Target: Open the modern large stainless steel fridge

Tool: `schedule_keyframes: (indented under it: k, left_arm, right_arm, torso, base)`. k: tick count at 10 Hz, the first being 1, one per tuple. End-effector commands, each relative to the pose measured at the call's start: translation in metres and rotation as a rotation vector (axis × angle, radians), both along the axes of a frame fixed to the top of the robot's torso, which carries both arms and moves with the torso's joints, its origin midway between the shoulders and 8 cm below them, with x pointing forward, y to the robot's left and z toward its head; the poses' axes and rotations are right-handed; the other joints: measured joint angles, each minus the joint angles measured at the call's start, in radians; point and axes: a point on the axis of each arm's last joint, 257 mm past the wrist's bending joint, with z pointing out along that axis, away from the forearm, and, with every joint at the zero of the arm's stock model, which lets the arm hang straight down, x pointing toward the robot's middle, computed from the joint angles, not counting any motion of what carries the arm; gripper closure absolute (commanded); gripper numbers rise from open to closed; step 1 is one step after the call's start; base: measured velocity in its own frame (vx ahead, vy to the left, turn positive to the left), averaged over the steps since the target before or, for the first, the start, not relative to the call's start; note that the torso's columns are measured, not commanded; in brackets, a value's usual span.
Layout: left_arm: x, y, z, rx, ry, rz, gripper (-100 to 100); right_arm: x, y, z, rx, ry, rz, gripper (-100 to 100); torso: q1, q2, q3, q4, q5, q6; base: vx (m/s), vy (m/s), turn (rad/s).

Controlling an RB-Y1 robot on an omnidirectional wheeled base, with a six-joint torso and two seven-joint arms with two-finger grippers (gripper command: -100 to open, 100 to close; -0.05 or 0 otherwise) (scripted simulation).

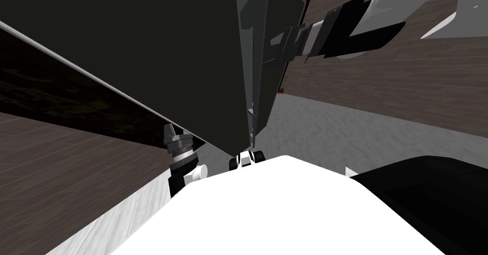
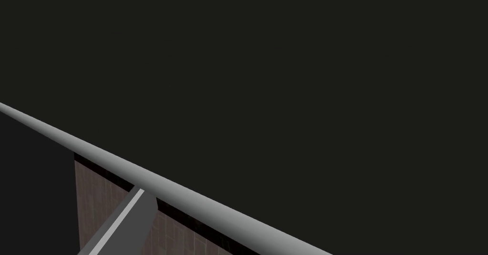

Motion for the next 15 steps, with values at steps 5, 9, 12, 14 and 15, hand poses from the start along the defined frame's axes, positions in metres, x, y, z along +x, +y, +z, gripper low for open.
schedule_keyframes:
  k: [5, 9, 12, 14, 15]
  left_arm:
    - [-0.002, 0.004, 0.000, 0.002, 0.000, 0.009, 0]
    - [-0.003, 0.006, 0.000, 0.004, 0.001, 0.015, 0]
    - [-0.004, 0.008, -0.001, 0.004, 0.001, 0.019, 0]
    - [-0.005, 0.009, -0.001, 0.005, 0.002, 0.023, 0]
    - [-0.005, 0.009, -0.001, 0.005, 0.003, 0.024, 0]
  right_arm:
    - [-0.010, 0.026, 0.019, -0.037, -0.046, 0.048, -100]
    - [-0.012, 0.035, 0.027, -0.067, -0.073, 0.057, -100]
    - [-0.012, 0.035, 0.027, -0.069, -0.075, 0.057, -100]
    - [-0.012, 0.035, 0.027, -0.069, -0.075, 0.057, -100]
    - [-0.012, 0.035, 0.027, -0.069, -0.075, 0.057, -100]
  torso:
    - [0.002, 0.003, 0.002, 0.000, 0.001, -0.001]
    - [0.003, 0.004, 0.002, 0.002, 0.001, -0.003]
    - [0.004, 0.007, 0.005, 0.003, 0.002, -0.003]
    - [0.005, 0.008, 0.005, 0.004, 0.003, -0.005]
    - [0.005, 0.007, 0.004, 0.003, 0.003, -0.005]
  base:
    - [-0.007, 0.010, -0.030]
    - [-0.006, 0.007, -0.026]
    - [-0.005, 0.010, -0.017]
    - [0.000, 0.000, 0.000]
    - [0.000, 0.000, 0.000]
